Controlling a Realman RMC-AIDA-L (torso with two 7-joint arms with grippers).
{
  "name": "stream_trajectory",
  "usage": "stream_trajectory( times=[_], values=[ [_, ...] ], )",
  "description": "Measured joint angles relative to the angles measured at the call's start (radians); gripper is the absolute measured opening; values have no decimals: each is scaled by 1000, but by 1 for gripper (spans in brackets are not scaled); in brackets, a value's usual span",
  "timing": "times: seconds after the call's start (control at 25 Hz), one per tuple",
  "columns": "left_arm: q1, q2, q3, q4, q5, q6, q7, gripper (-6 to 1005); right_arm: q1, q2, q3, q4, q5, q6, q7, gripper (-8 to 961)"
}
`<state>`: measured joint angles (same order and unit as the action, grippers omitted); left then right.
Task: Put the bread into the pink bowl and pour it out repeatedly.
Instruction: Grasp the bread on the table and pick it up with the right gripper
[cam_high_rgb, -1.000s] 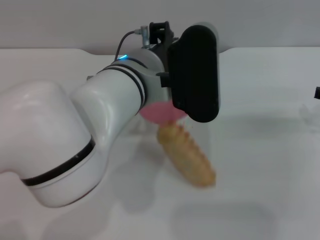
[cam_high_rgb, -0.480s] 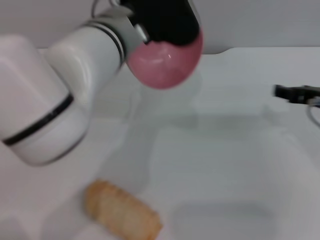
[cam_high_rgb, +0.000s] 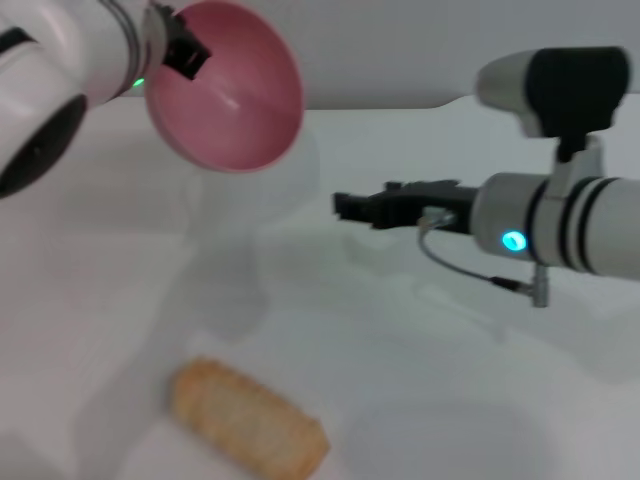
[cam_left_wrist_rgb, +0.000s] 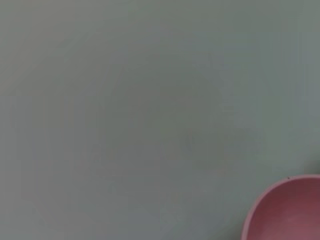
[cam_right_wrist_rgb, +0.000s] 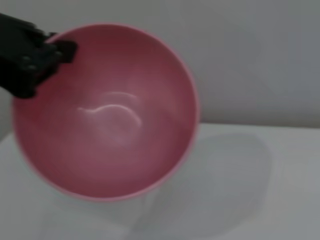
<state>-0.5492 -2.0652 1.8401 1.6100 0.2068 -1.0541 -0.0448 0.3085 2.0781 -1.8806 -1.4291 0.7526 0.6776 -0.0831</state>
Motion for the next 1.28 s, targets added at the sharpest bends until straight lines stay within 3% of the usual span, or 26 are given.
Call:
stream_trajectory(
  times=[0.2,0.64,0.92,1.28],
  values=[
    [27,1,-35,0,-6,-38,-11,49,27,-3,-35,2,95,18,4,728],
    [12,2,-109,-4,-7,-104,-28,48,32,-3,-87,-15,225,120,-2,721],
    [12,2,-123,-18,-8,-105,-21,48,59,-2,-97,90,421,124,-113,717],
    [-19,2,-117,-29,-7,-106,-16,48,109,2,-111,151,472,113,-142,712]
  ],
)
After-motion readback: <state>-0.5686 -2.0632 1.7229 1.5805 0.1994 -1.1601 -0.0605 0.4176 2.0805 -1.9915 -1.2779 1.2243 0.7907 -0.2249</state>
